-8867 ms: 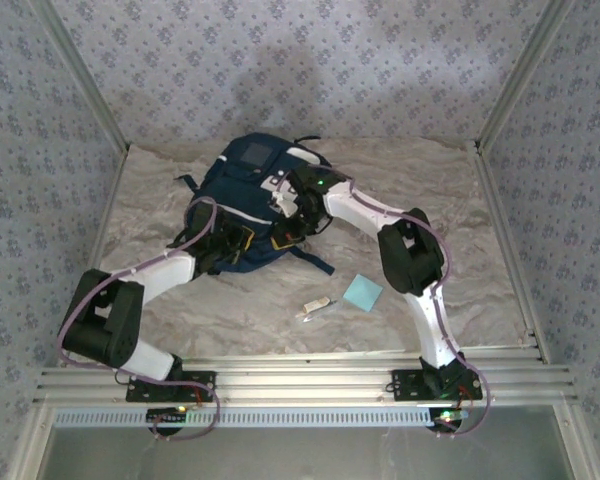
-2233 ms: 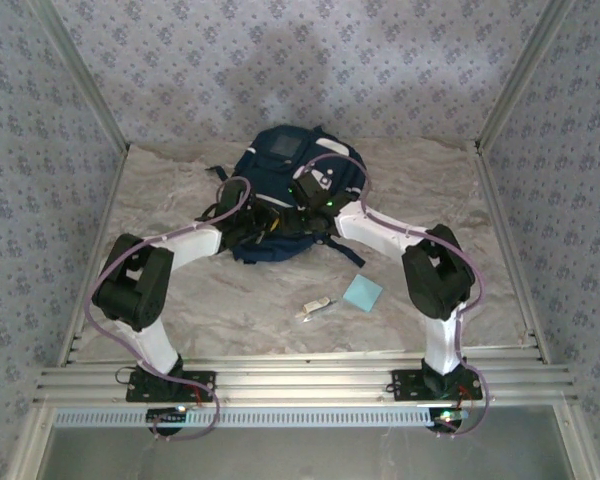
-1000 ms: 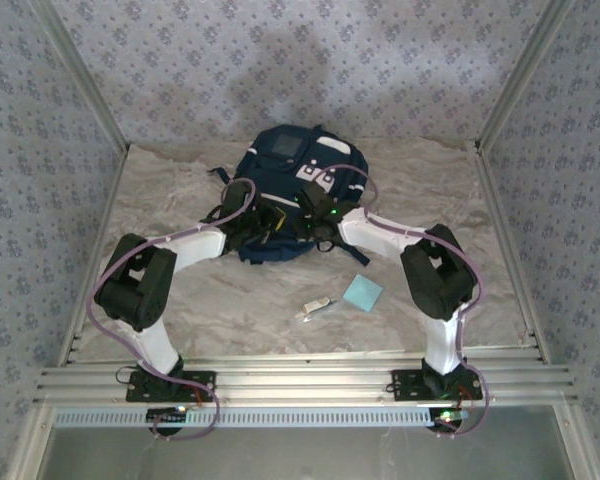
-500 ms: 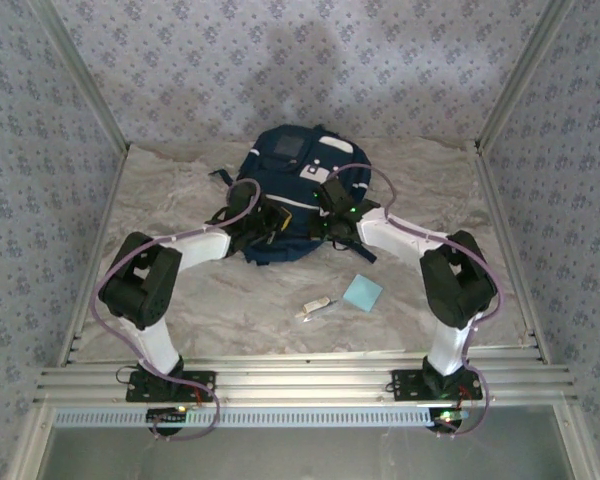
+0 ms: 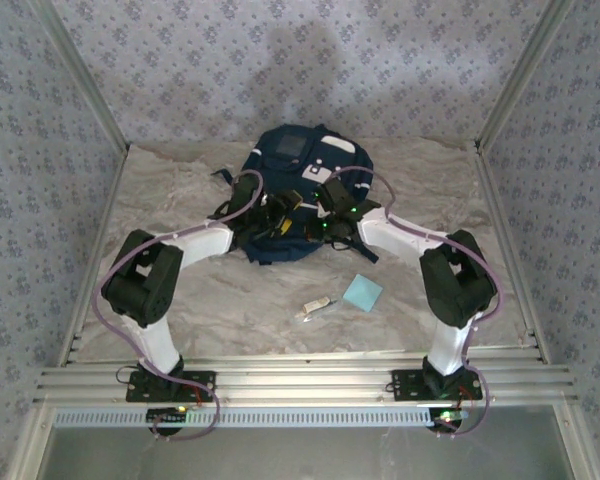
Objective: Pack books, pencil case, and school supplies into a backpack
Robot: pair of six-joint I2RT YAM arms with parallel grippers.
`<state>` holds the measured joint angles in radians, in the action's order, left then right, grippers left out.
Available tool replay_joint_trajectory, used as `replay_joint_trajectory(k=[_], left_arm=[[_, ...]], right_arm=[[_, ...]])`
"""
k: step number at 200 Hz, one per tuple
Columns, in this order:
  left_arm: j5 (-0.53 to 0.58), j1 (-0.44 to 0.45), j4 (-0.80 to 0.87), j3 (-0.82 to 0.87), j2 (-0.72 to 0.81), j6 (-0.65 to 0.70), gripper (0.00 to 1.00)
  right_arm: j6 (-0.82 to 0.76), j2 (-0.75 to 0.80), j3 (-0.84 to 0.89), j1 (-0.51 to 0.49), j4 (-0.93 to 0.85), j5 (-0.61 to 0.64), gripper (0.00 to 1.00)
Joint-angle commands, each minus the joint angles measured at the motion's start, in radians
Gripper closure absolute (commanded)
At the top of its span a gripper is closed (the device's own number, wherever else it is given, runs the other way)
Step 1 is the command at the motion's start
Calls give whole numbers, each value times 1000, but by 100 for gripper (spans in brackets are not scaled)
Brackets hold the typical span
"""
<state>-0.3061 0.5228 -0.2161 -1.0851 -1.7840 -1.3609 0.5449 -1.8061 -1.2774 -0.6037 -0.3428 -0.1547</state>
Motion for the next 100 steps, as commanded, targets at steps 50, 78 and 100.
replay_joint_trajectory(k=[50, 78, 100], left_arm=[[233, -69, 490, -2, 291, 466, 23], [260, -101, 452, 134, 309, 444, 27], [215, -103, 359, 202, 264, 406, 31]], right_arm=[[-124, 78, 46, 116, -49, -49, 100], [-131, 99, 60, 130, -40, -57, 100], [-134, 97, 53, 126, -48, -57, 100]])
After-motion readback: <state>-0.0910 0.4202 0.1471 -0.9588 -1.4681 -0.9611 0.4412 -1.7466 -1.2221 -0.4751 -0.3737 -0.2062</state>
